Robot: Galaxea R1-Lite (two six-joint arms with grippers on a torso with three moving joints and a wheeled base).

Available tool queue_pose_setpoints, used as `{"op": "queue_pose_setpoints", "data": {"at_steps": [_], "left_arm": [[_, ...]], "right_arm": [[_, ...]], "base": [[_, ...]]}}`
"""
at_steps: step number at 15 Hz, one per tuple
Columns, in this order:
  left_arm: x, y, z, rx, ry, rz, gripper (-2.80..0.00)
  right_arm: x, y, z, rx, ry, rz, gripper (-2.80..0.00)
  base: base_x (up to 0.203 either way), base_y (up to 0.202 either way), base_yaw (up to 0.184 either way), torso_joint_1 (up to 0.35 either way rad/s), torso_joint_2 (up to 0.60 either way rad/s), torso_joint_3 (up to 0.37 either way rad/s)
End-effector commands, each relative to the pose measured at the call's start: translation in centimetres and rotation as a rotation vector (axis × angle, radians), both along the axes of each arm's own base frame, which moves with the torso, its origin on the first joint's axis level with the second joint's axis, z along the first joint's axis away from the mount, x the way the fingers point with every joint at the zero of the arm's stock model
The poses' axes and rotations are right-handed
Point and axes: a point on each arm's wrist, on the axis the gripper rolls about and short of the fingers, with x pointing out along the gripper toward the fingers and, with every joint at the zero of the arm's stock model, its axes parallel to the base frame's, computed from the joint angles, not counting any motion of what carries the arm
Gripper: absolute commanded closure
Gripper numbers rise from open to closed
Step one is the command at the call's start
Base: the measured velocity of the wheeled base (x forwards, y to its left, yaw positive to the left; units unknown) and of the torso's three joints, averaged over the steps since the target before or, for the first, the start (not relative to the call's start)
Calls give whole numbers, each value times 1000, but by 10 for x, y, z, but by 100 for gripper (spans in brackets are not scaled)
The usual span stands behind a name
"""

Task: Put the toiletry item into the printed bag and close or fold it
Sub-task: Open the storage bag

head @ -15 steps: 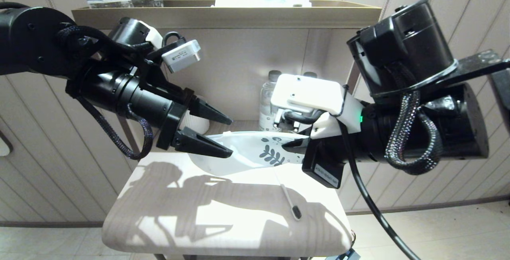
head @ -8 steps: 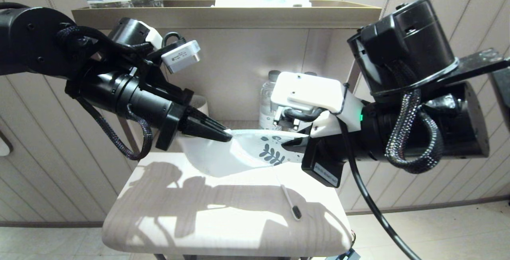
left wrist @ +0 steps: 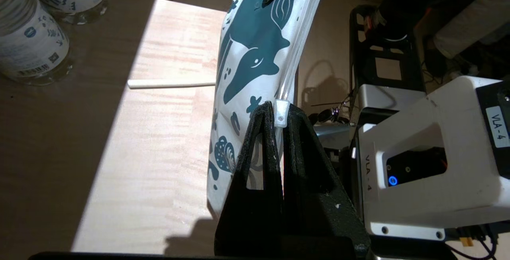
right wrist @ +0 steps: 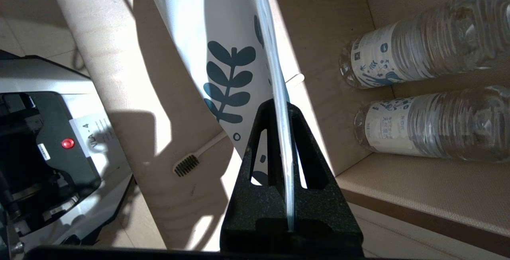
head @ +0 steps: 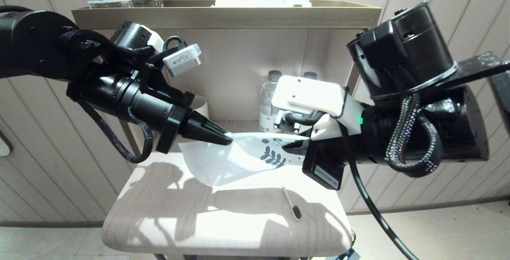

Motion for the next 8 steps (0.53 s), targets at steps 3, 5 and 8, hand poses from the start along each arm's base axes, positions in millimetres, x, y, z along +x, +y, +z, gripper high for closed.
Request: {"op": "queue_pose_setpoints", "data": {"at_steps": [3,5,8], "left_arm": [[-2,1,0,-2,4,-5,0],[-4,2,0,-1,4,-6,0],[-5,2,-1,1,7,-5,0]], "right_arm": [[-7,-9,5,3,-11,-7,0],[-11,-15,5,5,-13,-16,0],[-12,-25,8,14,-18,-39,0]], "base": [[0,0,0,0,0,0],[0,0,0,0,0,0],[0,0,0,0,0,0]]}}
